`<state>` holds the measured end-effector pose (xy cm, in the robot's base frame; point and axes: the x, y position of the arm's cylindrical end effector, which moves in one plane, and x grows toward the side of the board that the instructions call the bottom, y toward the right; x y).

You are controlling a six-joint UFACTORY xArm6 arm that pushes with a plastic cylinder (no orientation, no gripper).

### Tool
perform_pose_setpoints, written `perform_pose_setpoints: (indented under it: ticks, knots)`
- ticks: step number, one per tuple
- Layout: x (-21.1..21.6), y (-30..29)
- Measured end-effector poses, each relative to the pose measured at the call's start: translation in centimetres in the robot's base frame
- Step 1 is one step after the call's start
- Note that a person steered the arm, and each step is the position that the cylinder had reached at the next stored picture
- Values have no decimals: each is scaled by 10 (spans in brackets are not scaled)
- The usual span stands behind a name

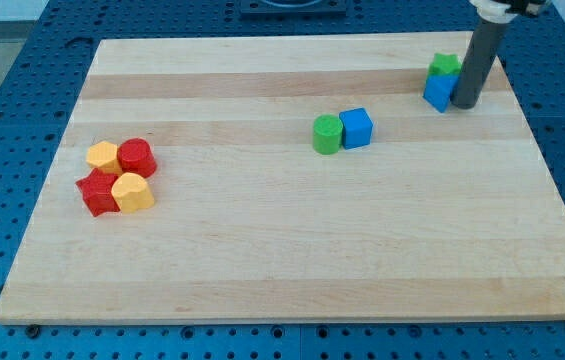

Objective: Separate the blue cube from the green circle

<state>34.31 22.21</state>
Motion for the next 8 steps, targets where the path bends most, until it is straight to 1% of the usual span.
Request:
perform_pose_setpoints:
  ticks: [1,2,3,5,7,8]
  knots:
    - [15,0]
    - [44,-9]
    - [64,-39]
    - [43,-102]
    - [0,-148]
    - [11,-186]
